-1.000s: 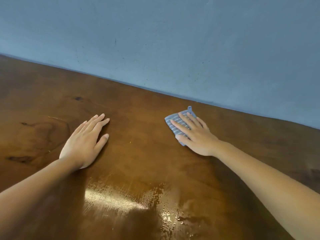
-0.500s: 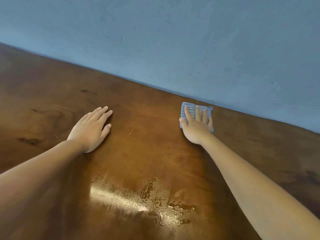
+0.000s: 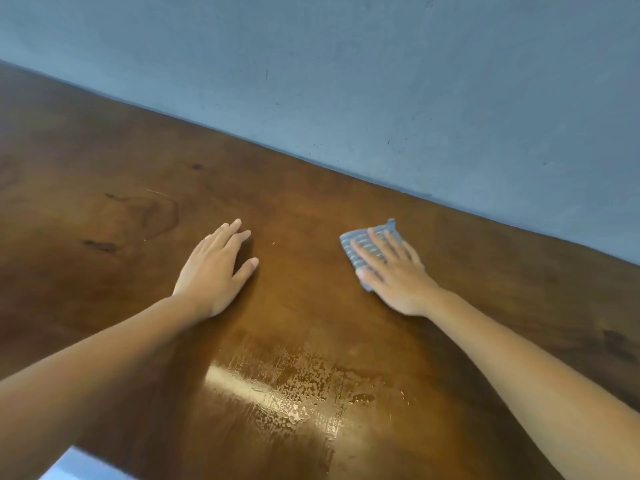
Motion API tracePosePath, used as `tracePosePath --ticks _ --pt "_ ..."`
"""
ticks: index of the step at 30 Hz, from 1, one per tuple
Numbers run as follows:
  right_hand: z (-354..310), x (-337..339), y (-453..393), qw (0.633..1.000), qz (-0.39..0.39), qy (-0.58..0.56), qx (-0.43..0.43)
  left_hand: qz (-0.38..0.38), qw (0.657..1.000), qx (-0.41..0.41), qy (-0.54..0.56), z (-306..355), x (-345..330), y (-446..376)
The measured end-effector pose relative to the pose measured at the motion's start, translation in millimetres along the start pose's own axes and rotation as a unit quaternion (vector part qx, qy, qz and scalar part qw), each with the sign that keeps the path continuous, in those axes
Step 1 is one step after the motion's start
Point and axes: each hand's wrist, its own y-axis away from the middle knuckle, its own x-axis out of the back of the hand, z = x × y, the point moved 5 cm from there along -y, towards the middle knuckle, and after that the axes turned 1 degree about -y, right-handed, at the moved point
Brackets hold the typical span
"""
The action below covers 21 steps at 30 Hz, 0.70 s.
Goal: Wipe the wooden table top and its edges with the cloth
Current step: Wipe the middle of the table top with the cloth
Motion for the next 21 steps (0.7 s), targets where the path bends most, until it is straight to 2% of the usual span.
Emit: tracePosePath --ticks 4,9,13,17,21 --pt "48 14 -27 0.990 0.021 -0.008 -0.140 -0.017 0.999 -0.030 -0.012 14 -13 39" --pt "16 3 -15 0.971 0.035 -0.050 -0.229 -0.012 0.998 -0.030 -0.051 14 -29 67" --pt "-52 -23 29 0.982 0.033 -0.060 -0.174 0.011 0.998 -0.029 -0.054 15 -31 67" --pt "-119 -47 87 0.996 0.026 -0.011 -0.087 0.019 0.998 -0.033 -0.055 15 -30 68" --pt "-142 -57 125 0.999 0.002 0.016 0.029 0.022 0.998 -0.035 -0.054 16 -28 68"
